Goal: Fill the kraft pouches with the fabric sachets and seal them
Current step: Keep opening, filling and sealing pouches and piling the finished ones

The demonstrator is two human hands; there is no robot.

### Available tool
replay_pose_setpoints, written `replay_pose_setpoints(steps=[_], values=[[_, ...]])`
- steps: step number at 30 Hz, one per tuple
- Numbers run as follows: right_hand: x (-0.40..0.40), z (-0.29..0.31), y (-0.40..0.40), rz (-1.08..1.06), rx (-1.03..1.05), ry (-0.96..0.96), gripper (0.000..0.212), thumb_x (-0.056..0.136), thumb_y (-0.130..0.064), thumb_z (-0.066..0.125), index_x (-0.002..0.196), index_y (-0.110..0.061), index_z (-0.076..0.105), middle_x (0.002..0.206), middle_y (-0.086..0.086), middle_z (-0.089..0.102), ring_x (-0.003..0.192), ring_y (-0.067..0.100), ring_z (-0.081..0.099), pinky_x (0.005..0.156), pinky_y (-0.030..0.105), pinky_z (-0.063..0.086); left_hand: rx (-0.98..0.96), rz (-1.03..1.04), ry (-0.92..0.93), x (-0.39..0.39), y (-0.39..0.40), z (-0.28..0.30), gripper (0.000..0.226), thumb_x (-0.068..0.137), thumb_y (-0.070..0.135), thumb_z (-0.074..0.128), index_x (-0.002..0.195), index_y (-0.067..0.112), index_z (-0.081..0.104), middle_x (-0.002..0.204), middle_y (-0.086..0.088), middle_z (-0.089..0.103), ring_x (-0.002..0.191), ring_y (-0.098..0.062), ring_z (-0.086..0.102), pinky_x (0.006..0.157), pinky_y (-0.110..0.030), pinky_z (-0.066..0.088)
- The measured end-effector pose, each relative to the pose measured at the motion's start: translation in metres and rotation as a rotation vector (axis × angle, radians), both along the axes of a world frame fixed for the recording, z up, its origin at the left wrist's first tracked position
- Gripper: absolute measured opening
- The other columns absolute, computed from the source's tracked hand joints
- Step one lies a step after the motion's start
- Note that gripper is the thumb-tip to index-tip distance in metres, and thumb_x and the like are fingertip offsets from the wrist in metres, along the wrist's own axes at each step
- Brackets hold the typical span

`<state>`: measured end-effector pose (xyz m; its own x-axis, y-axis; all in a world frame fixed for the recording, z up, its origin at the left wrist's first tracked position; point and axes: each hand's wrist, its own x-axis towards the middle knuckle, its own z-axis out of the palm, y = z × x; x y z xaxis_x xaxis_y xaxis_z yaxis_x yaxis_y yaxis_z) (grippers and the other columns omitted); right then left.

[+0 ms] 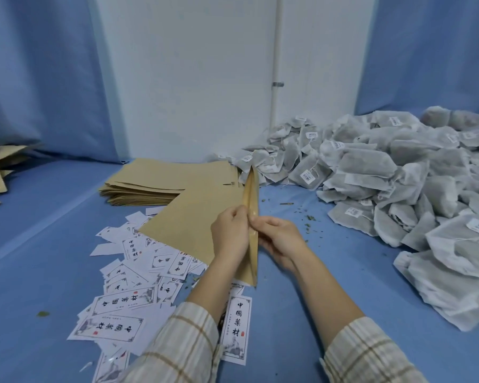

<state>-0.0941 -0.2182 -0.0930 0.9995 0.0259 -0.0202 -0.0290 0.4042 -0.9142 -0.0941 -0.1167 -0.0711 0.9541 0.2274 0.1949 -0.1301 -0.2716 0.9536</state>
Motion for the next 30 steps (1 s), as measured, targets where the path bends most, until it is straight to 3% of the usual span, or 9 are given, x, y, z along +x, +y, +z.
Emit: replay_pose_setpoints(steps=[3, 6, 10, 12, 15, 19, 25, 27, 30], values=[[-0.002, -0.001, -0.001, -0.027, -0.041, -0.019, 0.011, 0.069, -0.008, 0.075, 0.075, -0.003, 0.069, 0.072, 0.01, 0.069, 0.065, 0.018, 0.065, 0.065, 0.025, 0.057, 0.162, -0.034, -0.019, 0.001, 0.004, -0.001, 0.036, 0.09, 0.013, 0.044, 0.053, 0.014, 0.041, 0.051, 0.0, 0.04, 0.056, -0.017, 0.035, 0.047, -0.024, 0.026], [-0.002, 0.002, 0.001, -0.111, -0.256, -0.085, 0.009, 0.076, -0.009, 0.073, 0.076, -0.007, 0.065, 0.063, 0.004, 0.066, 0.058, 0.016, 0.061, 0.059, 0.024, 0.053, 0.314, -0.042, -0.056, 0.0, 0.006, -0.001, 0.035, 0.092, 0.012, 0.043, 0.057, 0.013, 0.044, 0.058, -0.006, 0.051, 0.062, -0.021, 0.039, 0.053, -0.029, 0.021], [-0.004, 0.005, 0.008, -0.334, -0.989, -0.294, 0.017, 0.085, -0.018, 0.056, 0.073, -0.016, 0.045, 0.052, -0.001, 0.051, 0.051, 0.015, 0.048, 0.054, 0.021, 0.04, 0.589, -0.035, -0.047, -0.006, 0.004, -0.004, 0.025, 0.096, 0.014, 0.037, 0.084, 0.004, 0.055, 0.088, -0.021, 0.063, 0.075, -0.033, 0.051, 0.06, -0.03, 0.03], [-0.007, 0.003, 0.013, -0.401, -1.152, -0.392, 0.014, 0.086, -0.013, 0.049, 0.079, -0.013, 0.037, 0.059, 0.005, 0.047, 0.056, 0.023, 0.042, 0.054, 0.032, 0.036, 0.632, 0.018, -0.065, -0.009, 0.004, -0.007, 0.024, 0.095, 0.011, 0.035, 0.095, -0.004, 0.054, 0.097, -0.026, 0.062, 0.087, -0.04, 0.058, 0.062, -0.032, 0.032], [-0.006, -0.001, 0.014, -0.486, -1.157, -0.399, 0.012, 0.084, -0.008, 0.045, 0.083, -0.012, 0.034, 0.061, 0.01, 0.046, 0.057, 0.029, 0.042, 0.053, 0.034, 0.034, 0.636, 0.098, -0.077, -0.01, 0.002, -0.007, 0.022, 0.095, 0.008, 0.035, 0.1, -0.006, 0.052, 0.099, -0.029, 0.062, 0.092, -0.043, 0.059, 0.063, -0.034, 0.032], [-0.003, -0.002, -0.001, -0.585, -1.181, -0.225, 0.02, 0.08, -0.012, 0.046, 0.095, -0.022, 0.04, 0.054, -0.003, 0.045, 0.055, 0.024, 0.044, 0.046, 0.028, 0.027, 0.738, 0.186, -0.082, -0.007, 0.002, -0.003, 0.027, 0.099, 0.012, 0.034, 0.103, -0.004, 0.055, 0.1, -0.027, 0.064, 0.095, -0.041, 0.061, 0.068, -0.039, 0.04], [-0.006, 0.007, -0.008, -0.527, -1.491, -0.307, 0.018, 0.082, -0.016, 0.045, 0.081, -0.03, 0.055, 0.067, -0.004, 0.057, 0.069, 0.024, 0.051, 0.053, 0.026, 0.028, 0.969, 0.094, -0.222, -0.013, -0.004, 0.01, 0.019, 0.096, 0.01, 0.037, 0.096, 0.003, 0.055, 0.095, -0.02, 0.065, 0.088, -0.038, 0.06, 0.062, -0.033, 0.031], [-0.005, 0.011, -0.003, -0.484, -1.573, -0.368, 0.014, 0.082, -0.013, 0.046, 0.071, -0.019, 0.054, 0.066, 0.0, 0.053, 0.07, 0.025, 0.05, 0.051, 0.026, 0.025, 1.09, 0.052, -0.269, -0.016, -0.007, 0.014, 0.015, 0.094, 0.006, 0.037, 0.095, 0.006, 0.052, 0.096, -0.016, 0.065, 0.089, -0.035, 0.062, 0.06, -0.033, 0.031], [0.0, 0.013, 0.002, -0.321, -1.27, -0.265, 0.022, 0.084, -0.018, 0.044, 0.062, -0.018, 0.039, 0.066, -0.003, 0.043, 0.065, 0.02, 0.042, 0.049, 0.028, 0.022, 1.177, 0.03, -0.302, -0.021, -0.009, 0.019, 0.013, 0.092, 0.001, 0.036, 0.093, 0.01, 0.047, 0.099, -0.012, 0.065, 0.092, -0.032, 0.062, 0.06, -0.031, 0.03]])
